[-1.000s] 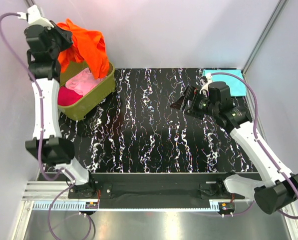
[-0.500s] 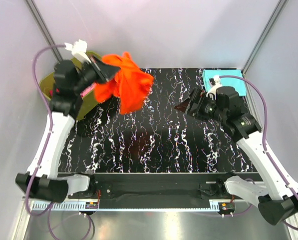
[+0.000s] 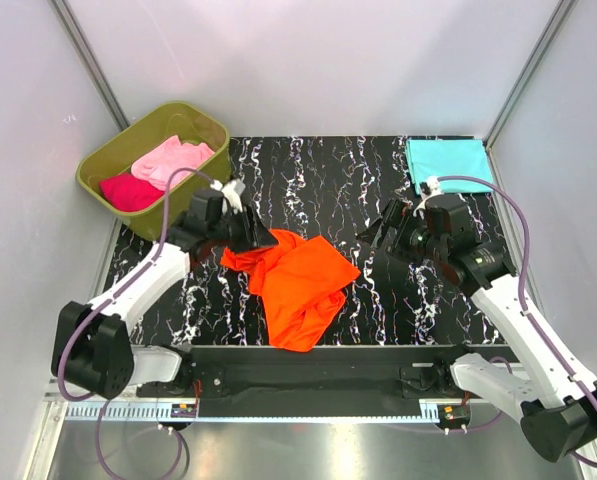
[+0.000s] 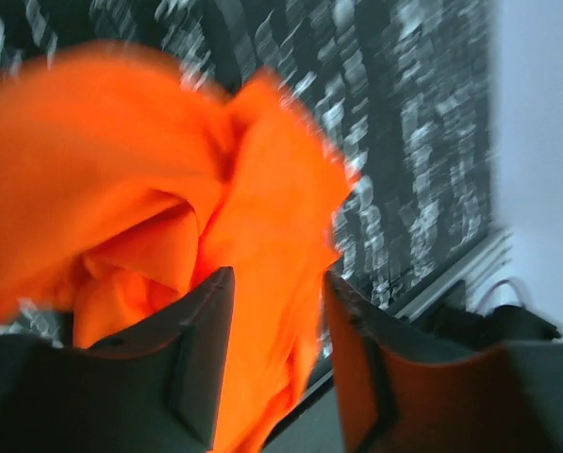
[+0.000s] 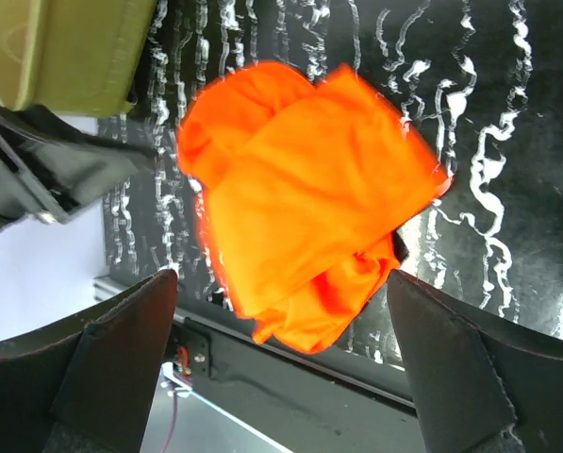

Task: Fold and stack the t-shirts
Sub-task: Move the tshirt to the center of the board

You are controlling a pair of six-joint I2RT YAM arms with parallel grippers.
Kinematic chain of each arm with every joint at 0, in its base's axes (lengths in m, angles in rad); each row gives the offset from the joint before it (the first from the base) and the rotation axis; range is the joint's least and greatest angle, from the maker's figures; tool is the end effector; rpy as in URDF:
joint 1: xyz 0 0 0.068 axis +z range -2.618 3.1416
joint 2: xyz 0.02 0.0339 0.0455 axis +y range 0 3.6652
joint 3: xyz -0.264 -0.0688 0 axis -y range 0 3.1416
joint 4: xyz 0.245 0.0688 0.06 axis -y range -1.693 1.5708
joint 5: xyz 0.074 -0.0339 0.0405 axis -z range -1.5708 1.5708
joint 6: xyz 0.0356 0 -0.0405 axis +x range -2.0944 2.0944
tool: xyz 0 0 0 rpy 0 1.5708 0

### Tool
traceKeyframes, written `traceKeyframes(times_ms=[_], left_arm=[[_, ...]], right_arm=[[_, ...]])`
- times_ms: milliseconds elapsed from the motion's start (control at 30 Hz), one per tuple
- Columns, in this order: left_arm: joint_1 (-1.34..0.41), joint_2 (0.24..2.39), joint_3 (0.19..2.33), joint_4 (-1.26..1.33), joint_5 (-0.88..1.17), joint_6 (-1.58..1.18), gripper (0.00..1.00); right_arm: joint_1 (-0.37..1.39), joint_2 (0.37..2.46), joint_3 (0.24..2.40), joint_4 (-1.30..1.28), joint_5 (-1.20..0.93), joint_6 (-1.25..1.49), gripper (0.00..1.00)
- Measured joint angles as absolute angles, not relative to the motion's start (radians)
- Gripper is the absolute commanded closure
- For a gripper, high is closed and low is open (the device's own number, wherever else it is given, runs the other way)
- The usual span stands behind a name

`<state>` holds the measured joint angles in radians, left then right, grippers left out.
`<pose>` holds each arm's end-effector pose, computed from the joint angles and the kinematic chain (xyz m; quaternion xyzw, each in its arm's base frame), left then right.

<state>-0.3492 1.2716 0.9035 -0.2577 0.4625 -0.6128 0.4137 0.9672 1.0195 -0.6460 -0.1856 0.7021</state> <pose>0.2559 -0.1101 0.2716 -0.0105 0.8729 -0.3859 0.2983 0.1823 0.0872 0.3426 0.0833 0.8763 0.3168 0.3531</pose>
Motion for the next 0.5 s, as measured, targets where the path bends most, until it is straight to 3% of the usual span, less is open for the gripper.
traceKeyframes(times_ms=[200, 400, 500], left_arm=[[-0.405, 1.262, 0.856, -0.367, 0.376, -0.554, 0.39], [-0.514, 1.176, 0.788, -0.374, 0.3, -0.529, 0.35], [-0.553, 1.152, 0.719, -0.391, 0.274, -0.531, 0.33]], right_arm=[[0.414, 0.976, 0.872, -0.62, -0.181, 0.732, 0.01], [0.414, 1.057, 0.67, -0.464, -0.223, 0.813, 0.1], [0.414, 1.142, 0.64, -0.403, -0.216, 0.815, 0.2]])
